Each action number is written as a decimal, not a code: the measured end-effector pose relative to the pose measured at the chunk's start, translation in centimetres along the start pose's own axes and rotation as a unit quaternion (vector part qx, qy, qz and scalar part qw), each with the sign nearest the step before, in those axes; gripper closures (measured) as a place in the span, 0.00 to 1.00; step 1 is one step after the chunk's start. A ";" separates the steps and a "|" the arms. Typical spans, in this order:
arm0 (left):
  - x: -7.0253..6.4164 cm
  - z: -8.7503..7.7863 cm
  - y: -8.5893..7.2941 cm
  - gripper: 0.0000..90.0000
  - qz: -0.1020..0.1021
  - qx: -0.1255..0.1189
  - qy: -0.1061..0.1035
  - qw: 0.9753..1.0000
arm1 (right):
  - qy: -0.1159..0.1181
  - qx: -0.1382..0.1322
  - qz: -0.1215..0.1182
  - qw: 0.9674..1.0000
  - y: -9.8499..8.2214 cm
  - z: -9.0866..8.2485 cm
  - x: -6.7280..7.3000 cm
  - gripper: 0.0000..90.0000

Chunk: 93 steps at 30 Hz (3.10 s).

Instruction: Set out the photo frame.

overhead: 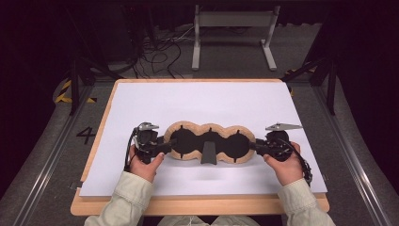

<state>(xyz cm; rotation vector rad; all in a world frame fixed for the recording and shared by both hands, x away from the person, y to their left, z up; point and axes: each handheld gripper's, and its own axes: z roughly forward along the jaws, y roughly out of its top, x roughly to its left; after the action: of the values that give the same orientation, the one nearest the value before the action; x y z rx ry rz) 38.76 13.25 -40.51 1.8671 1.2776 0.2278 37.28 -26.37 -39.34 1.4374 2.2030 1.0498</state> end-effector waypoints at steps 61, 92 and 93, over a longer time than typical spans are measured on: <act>3.5 -6.4 -3.8 0.44 0.123 0.002 -0.073 0.990 | 0.104 0.113 -0.155 0.976 -2.4 -2.9 1.5 0.62; 5.3 -3.5 -3.0 0.73 0.102 -0.039 -0.011 0.994 | 0.113 0.133 -0.170 0.970 -3.3 -1.0 1.8 1.00; 5.1 -3.4 -3.0 0.73 0.109 -0.033 -0.015 0.993 | 0.113 0.132 -0.170 0.970 -3.3 -0.9 1.7 1.00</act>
<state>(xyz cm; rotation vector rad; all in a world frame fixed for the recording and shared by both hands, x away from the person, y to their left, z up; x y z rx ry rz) 37.14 19.69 -42.01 1.9451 1.0320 0.3525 33.77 -25.99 -40.82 1.0147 2.7158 0.8606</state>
